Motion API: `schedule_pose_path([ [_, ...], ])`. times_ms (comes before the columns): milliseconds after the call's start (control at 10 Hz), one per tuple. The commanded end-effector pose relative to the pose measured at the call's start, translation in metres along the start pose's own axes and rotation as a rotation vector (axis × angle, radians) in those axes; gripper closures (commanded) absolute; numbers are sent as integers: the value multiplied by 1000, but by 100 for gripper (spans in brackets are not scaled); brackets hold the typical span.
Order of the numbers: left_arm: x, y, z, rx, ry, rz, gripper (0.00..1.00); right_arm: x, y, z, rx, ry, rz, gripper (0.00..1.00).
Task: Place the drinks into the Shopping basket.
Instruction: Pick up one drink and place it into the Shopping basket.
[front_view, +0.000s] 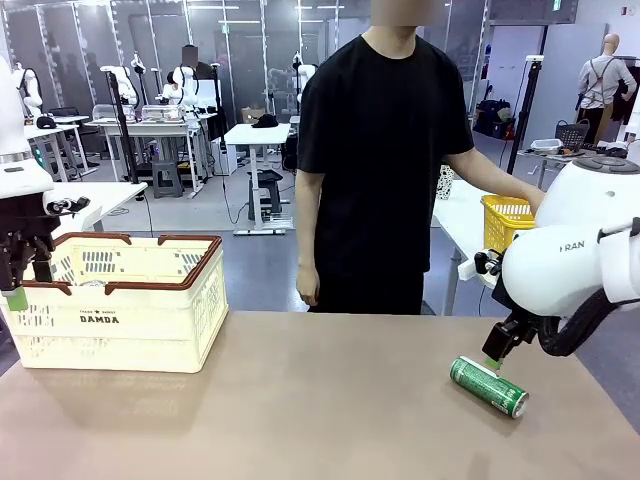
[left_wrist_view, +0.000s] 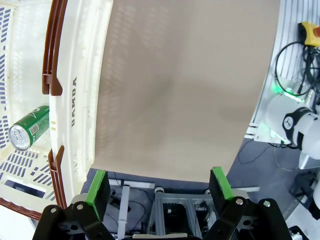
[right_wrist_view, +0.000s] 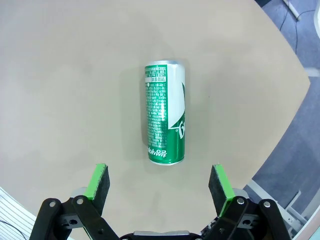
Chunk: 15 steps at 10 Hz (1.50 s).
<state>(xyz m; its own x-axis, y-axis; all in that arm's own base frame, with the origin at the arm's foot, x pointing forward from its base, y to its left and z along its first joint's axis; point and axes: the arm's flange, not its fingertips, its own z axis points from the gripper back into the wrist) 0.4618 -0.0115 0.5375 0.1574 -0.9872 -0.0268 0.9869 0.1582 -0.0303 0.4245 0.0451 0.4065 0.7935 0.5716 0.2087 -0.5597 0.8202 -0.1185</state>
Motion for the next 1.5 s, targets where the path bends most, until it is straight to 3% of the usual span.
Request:
schedule_pose_path([
  [0,2,-1,4,0,10,18,0,8,-8,-13,-6,10,27,0],
  [800,2,-1,4,0,10,18,0,20,-22,-84,114,63,179,0],
  [1400,2,-1,4,0,10,18,0,28,-38,-114,164,99,184,0],
])
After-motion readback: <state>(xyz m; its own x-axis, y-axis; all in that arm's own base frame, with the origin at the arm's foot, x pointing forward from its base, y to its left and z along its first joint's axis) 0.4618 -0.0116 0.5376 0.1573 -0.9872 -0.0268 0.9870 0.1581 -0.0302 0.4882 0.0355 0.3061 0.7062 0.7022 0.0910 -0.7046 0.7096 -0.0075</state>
